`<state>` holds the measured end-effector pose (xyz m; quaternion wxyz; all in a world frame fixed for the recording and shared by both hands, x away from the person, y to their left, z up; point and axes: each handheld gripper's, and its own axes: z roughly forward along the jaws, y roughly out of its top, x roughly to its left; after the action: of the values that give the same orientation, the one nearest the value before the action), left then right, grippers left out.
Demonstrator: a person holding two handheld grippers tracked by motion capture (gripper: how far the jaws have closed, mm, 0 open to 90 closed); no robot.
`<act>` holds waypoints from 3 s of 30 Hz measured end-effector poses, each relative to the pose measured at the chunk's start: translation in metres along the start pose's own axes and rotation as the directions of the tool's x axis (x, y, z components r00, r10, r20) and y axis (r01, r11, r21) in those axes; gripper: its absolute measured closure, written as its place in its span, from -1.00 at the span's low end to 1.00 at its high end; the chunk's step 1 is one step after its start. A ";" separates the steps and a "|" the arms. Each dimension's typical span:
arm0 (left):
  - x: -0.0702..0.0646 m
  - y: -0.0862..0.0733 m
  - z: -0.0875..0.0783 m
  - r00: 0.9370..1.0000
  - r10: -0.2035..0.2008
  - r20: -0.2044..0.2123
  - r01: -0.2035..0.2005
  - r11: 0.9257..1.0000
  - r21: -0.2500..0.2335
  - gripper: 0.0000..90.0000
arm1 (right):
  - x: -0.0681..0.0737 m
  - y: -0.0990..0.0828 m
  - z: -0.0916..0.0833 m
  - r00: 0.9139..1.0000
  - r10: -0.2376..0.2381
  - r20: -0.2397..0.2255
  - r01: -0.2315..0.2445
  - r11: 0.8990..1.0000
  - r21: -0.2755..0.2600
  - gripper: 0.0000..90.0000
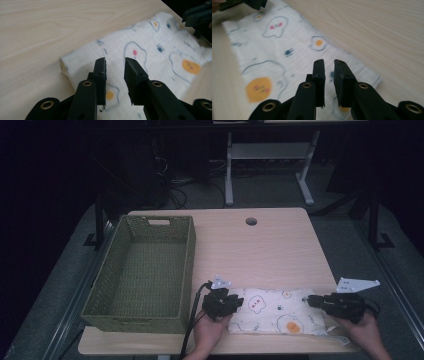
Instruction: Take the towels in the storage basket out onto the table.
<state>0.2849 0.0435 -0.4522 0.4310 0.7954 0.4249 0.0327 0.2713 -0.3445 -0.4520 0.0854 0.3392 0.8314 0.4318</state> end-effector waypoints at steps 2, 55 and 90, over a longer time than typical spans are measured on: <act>0.004 0.003 0.007 1.000 -0.006 -0.029 0.006 1.000 0.002 0.58 | -0.008 0.004 0.009 1.000 0.009 0.021 -0.009 1.000 0.006 0.76; 0.042 0.010 0.017 0.984 -0.148 -0.096 0.149 0.989 0.006 0.26 | -0.050 0.001 0.024 0.983 0.151 0.108 -0.157 0.986 0.054 0.46; 0.046 0.024 0.031 0.980 -0.201 -0.011 0.199 0.975 -0.101 0.92 | -0.072 0.004 0.011 0.970 0.236 0.055 -0.237 0.972 0.008 0.90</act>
<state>0.3424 0.0495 -0.4692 0.4667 0.7258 0.5050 0.0188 0.3323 -0.3812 -0.4660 0.0531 0.4478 0.7856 0.4236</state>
